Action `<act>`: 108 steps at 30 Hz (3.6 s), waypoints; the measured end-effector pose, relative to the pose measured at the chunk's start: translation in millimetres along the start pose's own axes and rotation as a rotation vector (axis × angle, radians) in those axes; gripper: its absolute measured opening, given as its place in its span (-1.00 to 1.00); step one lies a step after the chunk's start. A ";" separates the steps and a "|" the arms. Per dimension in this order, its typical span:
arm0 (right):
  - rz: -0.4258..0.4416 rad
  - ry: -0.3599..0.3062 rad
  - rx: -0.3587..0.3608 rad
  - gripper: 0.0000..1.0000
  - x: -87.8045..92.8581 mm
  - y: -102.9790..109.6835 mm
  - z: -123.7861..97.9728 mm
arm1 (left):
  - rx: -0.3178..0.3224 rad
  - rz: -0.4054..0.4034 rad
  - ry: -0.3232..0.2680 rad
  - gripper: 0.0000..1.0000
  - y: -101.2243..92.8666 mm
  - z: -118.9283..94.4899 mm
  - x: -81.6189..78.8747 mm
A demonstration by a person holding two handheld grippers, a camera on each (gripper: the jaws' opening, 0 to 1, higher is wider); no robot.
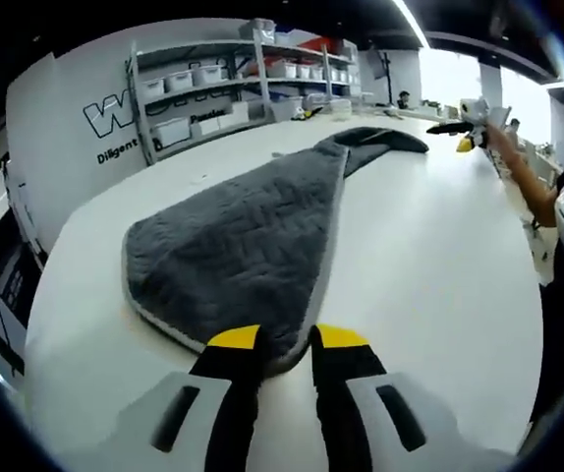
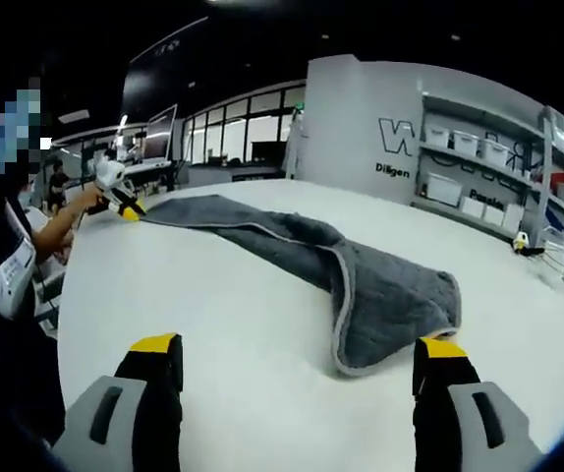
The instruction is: Open the folded towel by lifting each exposed corner and separating the folded layers until the towel lies flat within the target outline without major curled edges
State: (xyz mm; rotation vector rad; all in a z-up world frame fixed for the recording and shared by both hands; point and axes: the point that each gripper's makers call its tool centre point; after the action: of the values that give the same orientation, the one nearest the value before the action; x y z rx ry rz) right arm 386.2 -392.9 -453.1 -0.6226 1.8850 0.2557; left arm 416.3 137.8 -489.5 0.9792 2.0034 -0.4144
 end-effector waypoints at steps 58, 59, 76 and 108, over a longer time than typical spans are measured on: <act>-0.133 0.046 0.168 -1.00 -4.3 -49.0 27.6 | -0.031 -0.008 -0.073 -0.89 7.1 -18.3 -8.9; -0.132 0.046 0.177 -1.00 -4.3 -50.7 25.5 | -0.037 -0.007 -0.079 -0.89 7.8 -20.2 -10.4; -0.104 0.013 0.319 -1.00 -8.0 -76.0 -23.0 | -0.130 -0.032 -0.126 -0.90 22.3 -52.5 -11.3; -0.174 0.323 0.199 -1.00 64.7 -40.6 -50.1 | -0.016 -0.055 0.032 -0.89 -11.2 -62.5 33.7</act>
State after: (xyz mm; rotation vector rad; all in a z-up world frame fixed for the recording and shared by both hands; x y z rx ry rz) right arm 349.6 -469.1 -487.8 -0.7182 2.1160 -0.1534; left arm 362.2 184.3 -480.7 0.9283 2.0626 -0.4149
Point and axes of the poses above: the point that each gripper's makers call its tool centre point, and the gripper's own axes: z roughly forward along the fingers, y roughly to its left, x roughly out of its underside, and after that the axes turned 5 degrees about x, right-handed
